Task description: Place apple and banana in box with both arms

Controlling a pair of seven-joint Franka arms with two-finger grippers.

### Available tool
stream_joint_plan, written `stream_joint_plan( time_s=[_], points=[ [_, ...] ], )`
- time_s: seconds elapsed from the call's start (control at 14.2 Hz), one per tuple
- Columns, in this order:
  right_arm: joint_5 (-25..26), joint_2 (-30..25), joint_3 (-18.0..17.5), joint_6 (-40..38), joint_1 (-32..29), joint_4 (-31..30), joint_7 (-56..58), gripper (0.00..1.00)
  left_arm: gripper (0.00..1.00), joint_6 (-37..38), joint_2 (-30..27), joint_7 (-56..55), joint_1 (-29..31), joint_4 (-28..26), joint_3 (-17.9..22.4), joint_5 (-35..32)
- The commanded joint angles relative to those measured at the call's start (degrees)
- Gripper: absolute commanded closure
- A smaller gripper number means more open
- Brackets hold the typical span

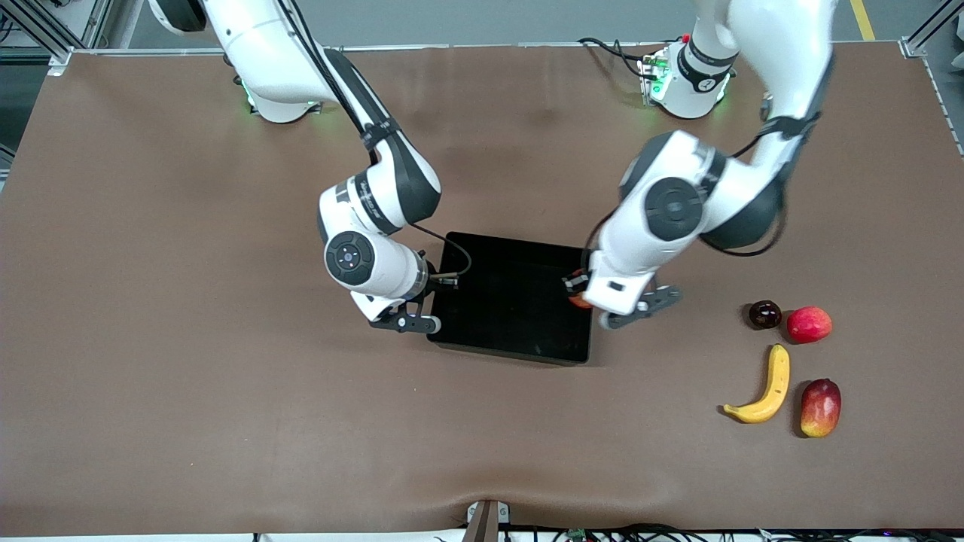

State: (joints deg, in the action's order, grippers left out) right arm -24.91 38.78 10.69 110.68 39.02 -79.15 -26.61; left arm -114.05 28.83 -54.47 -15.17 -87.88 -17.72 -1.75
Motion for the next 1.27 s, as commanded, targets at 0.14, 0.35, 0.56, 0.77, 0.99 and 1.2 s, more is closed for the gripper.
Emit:
stream_joint_plan(
  time_s=[0.14,0.35,0.56,0.77,0.99,1.2],
  points=[
    [1.71,-1.77,0.91,-14.34,-9.29,8.3,-0.64,0.0,1.0,-1.7,4.74,-0.73,-2.66,0.26,0.41,-1.33],
    [5.02,-6.25,1.09,-15.23,-13.25,9.28,0.32,0.0,1.0,-1.71,7.46,-0.55,-4.16,-0.18,0.5,-1.94],
    [11.28,-10.73,1.09,-15.32,-17.64,9.28,7.33,0.0,1.0,-1.71,10.8,-0.9,-5.3,-0.1,0.32,-7.82],
    [12.34,-14.16,1.09,-18.11,-24.14,9.28,14.54,0.0,1.0,-3.28,13.09,-0.99,-5.39,0.25,0.32,-7.92],
    [13.92,-14.87,0.92,-21.63,-31.61,9.45,23.95,0.0,0.45,-3.9,13.89,-0.99,-5.57,-0.01,0.32,-7.92],
    [17.5,-19.34,1.96,-27.79,-34.26,9.28,25.63,0.0,0.0,-3.82,12.58,-0.72,-5.66,0.87,0.15,-8.01]
  ],
)
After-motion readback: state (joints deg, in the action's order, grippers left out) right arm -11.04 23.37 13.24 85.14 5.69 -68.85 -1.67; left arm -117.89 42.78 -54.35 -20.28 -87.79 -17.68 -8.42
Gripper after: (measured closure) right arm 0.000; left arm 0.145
